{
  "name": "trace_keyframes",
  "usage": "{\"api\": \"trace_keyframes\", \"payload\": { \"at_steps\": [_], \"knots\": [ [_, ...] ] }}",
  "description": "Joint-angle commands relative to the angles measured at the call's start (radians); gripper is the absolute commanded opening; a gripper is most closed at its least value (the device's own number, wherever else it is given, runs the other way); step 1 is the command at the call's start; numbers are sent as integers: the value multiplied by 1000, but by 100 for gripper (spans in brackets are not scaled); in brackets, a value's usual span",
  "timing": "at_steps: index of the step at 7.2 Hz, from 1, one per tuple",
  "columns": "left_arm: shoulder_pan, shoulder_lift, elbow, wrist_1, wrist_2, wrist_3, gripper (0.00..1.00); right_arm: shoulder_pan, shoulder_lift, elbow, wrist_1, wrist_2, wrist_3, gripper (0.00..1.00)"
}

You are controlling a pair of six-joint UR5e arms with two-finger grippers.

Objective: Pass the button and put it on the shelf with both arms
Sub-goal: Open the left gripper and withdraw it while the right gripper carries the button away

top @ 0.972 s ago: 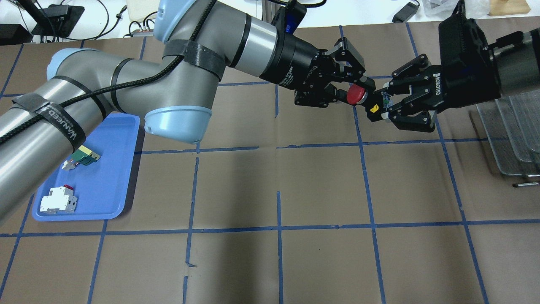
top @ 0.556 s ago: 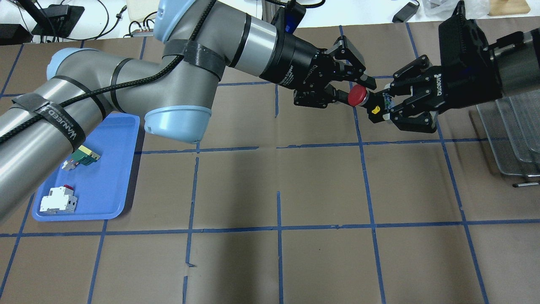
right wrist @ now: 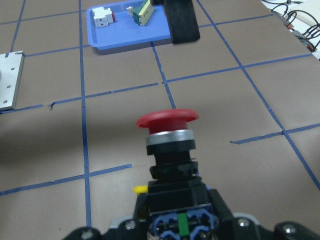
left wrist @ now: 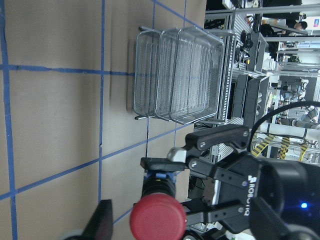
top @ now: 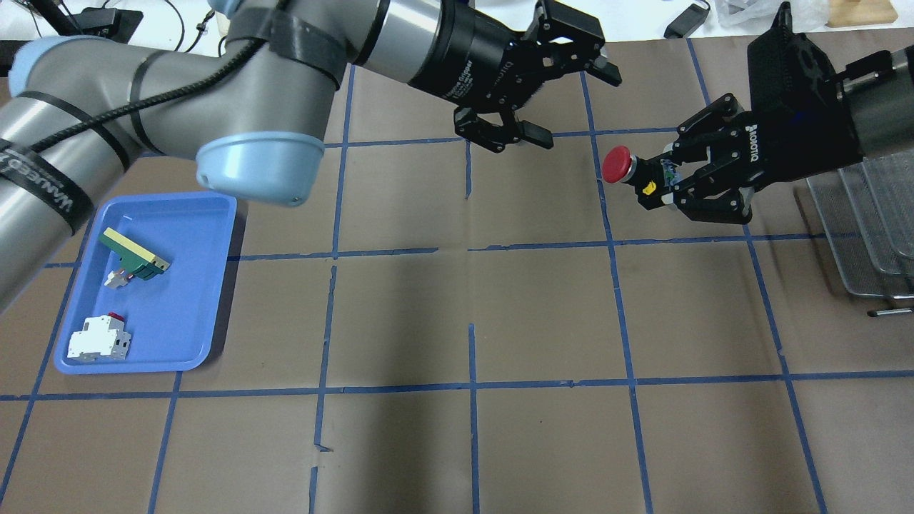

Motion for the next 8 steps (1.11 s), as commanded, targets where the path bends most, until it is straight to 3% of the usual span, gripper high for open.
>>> {"api": "trace_keyframes", "payload": {
  "at_steps": [1,2,5,6,8],
  "knots": [
    [35,4,141,-304,284,28,100,-95,27,-36,-18,-92,63,0],
    [38,4,142,-394,492,64,100,-133,84,-62,-42,-130,119,0],
    [108,6,132,-482,803,100,100,-140,220,-105,-272,-322,581,0],
    [108,6,126,-508,844,123,100,-149,241,-103,-363,-439,707,0],
    [113,15,109,-508,881,135,100,-231,242,-108,-375,-564,907,0]
  ]
}}
